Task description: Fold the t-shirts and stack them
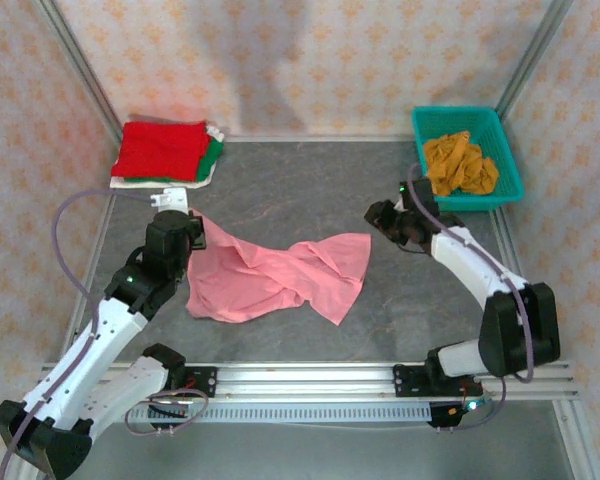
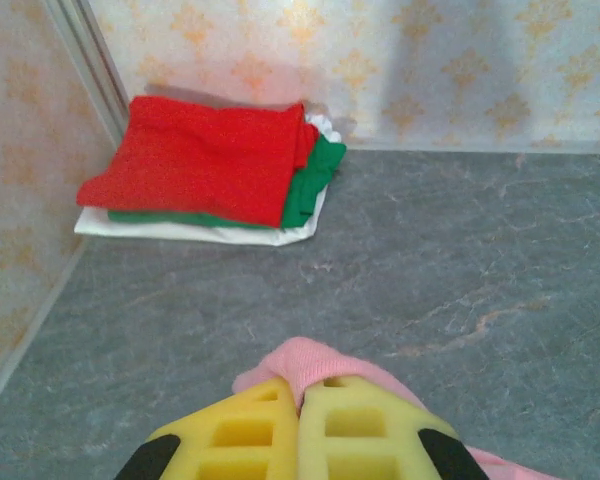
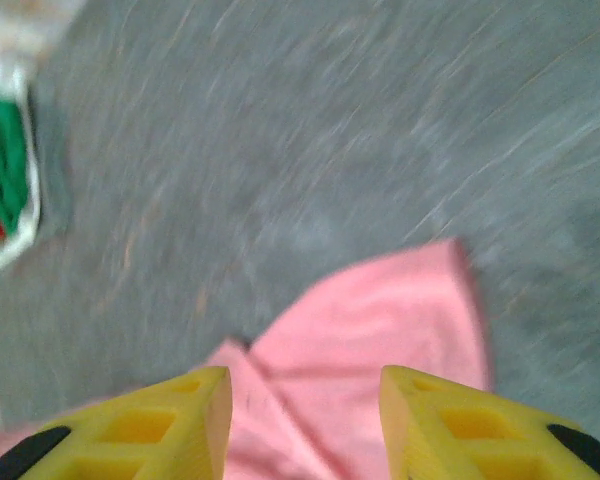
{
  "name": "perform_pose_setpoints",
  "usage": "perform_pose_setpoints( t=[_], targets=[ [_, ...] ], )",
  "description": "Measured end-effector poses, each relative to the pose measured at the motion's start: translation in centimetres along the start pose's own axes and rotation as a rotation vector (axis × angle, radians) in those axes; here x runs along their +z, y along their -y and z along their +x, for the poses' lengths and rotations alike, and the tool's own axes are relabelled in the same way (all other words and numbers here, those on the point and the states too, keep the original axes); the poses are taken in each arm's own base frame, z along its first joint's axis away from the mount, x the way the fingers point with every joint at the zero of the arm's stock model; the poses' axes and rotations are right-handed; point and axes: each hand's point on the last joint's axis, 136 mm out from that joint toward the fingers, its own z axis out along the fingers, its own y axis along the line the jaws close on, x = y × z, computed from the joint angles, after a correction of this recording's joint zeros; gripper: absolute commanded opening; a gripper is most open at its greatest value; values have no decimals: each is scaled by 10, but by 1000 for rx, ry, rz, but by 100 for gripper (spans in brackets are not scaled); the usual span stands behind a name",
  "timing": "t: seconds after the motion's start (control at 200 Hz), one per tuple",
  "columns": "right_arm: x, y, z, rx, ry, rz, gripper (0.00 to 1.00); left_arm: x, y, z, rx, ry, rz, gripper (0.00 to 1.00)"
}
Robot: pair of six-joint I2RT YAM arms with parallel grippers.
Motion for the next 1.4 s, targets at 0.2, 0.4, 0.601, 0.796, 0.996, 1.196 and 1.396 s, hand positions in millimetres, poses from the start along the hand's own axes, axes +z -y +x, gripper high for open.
perform_pose_setpoints(
  t=[0.2, 0.4, 0.601, 0.796, 0.996, 1.196, 1.396],
  targets=[
    [-30, -38, 112, -319, -133, -81, 42, 4, -3, 19, -36, -27, -15, 0],
    [-24, 15, 205, -521, -272, 47, 44, 6, -14, 42, -62, -52, -66, 0],
    [-15, 38, 233, -681, -284, 141, 47, 6, -21, 44, -88, -47, -106, 0],
    [8, 57, 257, -814, -334, 237, 48, 5, -26, 45, -95, -50, -132, 0],
    [12, 51, 255, -857, -321, 276, 30, 5, -27, 47, -100, -54, -139, 0],
    [20, 38, 254, -872, -299, 264, 6, 4, -29, 51, -113, -54, -141, 0],
    [18, 17, 213, -837, -151, 276, 0, 0, -35, 45, -129, -31, -155, 0]
  ],
)
